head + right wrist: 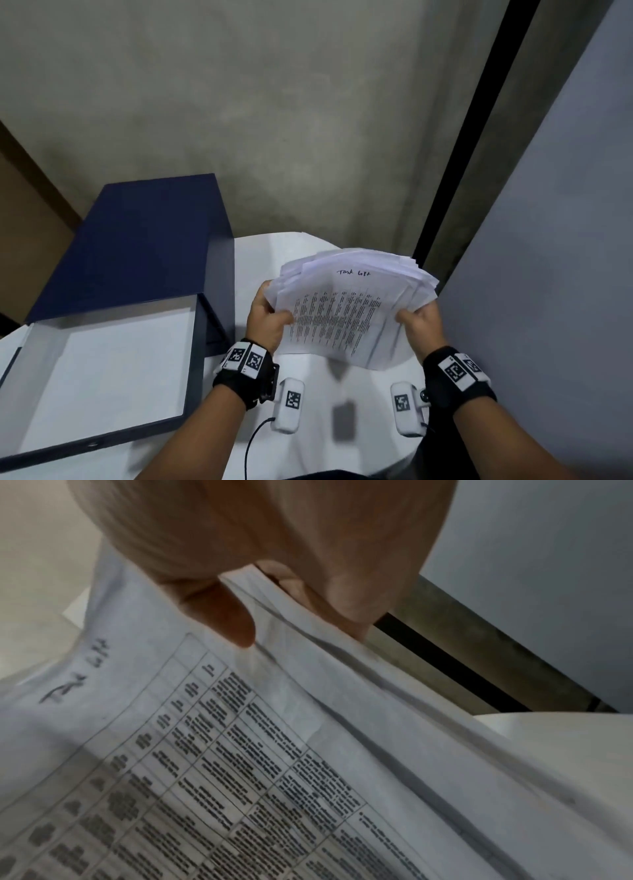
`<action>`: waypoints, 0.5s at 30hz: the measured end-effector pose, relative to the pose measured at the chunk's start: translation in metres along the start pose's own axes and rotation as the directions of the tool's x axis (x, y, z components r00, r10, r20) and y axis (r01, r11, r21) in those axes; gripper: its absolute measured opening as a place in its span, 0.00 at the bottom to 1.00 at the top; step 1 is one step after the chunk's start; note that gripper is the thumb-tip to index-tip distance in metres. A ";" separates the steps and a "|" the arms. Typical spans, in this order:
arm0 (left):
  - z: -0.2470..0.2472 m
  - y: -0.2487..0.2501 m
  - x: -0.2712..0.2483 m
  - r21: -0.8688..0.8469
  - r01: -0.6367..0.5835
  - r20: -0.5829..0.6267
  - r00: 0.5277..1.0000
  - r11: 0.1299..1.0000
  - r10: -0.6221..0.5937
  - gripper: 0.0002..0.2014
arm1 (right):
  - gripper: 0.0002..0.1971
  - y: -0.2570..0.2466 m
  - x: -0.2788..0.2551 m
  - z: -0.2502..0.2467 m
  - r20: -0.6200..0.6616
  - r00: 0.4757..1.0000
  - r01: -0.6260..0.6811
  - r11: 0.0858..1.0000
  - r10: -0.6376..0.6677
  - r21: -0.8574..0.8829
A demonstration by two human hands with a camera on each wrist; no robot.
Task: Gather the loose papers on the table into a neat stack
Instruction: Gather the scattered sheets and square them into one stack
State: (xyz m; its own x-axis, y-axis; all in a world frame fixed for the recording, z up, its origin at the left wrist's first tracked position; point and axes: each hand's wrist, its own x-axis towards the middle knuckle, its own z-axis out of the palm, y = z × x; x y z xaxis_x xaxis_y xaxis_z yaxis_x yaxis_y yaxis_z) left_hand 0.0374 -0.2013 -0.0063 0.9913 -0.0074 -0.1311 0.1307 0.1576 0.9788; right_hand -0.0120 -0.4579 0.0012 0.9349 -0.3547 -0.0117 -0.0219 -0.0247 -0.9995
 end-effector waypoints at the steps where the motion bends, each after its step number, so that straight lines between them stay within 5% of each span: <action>1: 0.002 0.001 -0.002 0.006 -0.004 -0.004 1.000 1.000 0.004 0.28 | 0.35 0.002 0.000 0.000 -0.020 1.000 0.012 0.999 -0.011 0.039; 5: 0.009 0.007 -0.009 0.065 -0.015 -0.018 1.000 0.998 0.016 0.22 | 0.39 0.001 0.002 0.005 -0.055 0.998 -0.004 0.992 0.011 0.124; 9: 0.004 0.003 0.003 0.030 -0.009 -0.040 0.999 1.000 0.010 0.33 | 0.32 0.000 0.000 0.005 -0.090 0.996 0.022 0.998 -0.016 0.056; 15: 0.011 0.010 0.003 0.024 -0.026 -0.018 1.000 0.999 0.026 0.30 | 0.36 -0.002 -0.001 0.011 -0.082 0.997 0.014 1.000 -0.013 0.004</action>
State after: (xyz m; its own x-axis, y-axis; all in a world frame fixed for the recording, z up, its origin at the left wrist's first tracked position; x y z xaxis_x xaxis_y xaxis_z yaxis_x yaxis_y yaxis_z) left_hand 0.0420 -0.2109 0.0047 0.9940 0.0140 -0.1083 0.1054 0.1344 0.9853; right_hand -0.0088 -0.4468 0.0034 0.9027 -0.4302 0.0043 -0.0076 -0.0261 -0.9996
